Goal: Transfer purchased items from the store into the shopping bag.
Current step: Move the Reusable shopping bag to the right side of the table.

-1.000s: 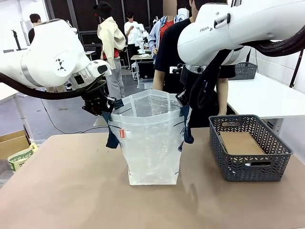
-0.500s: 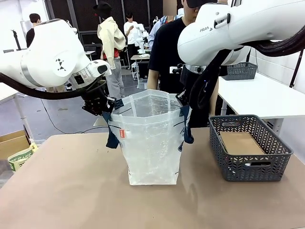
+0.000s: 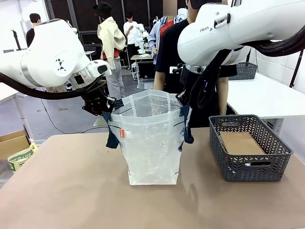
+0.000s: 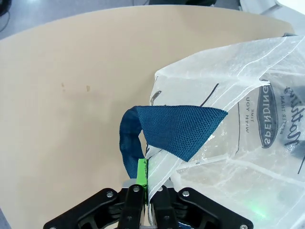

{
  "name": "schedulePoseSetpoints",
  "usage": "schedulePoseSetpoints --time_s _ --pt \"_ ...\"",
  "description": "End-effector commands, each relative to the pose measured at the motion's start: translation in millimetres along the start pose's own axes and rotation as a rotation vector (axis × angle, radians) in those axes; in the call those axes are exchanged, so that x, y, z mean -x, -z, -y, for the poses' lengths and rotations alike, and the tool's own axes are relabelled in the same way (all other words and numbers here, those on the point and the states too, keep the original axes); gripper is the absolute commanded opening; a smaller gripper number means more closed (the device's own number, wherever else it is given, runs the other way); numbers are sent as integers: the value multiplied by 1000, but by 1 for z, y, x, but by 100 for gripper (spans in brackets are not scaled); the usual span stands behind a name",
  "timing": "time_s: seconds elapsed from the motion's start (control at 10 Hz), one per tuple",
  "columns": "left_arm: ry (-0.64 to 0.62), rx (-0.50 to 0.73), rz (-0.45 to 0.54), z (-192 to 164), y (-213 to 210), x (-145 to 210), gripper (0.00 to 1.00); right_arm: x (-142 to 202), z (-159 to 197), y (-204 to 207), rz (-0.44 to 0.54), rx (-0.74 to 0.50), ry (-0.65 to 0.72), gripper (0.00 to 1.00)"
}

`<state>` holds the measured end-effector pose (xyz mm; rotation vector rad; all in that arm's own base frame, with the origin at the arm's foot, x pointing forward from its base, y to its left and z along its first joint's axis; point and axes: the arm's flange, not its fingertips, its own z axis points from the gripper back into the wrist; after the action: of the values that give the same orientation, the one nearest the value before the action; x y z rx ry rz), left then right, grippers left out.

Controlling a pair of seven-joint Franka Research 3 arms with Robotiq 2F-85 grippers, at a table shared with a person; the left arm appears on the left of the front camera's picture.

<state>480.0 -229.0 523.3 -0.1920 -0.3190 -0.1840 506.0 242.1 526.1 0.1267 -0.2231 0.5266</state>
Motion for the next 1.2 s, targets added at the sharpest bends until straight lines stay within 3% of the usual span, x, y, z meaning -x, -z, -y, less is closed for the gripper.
schedulePoseSetpoints --time_s 0.0,1.1 --pt "-19 -1 7 -1 -2 1 0 0 0 0 0 0 7 0" --pt "-19 -1 7 -1 -2 1 0 0 0 0 0 0 7 0"
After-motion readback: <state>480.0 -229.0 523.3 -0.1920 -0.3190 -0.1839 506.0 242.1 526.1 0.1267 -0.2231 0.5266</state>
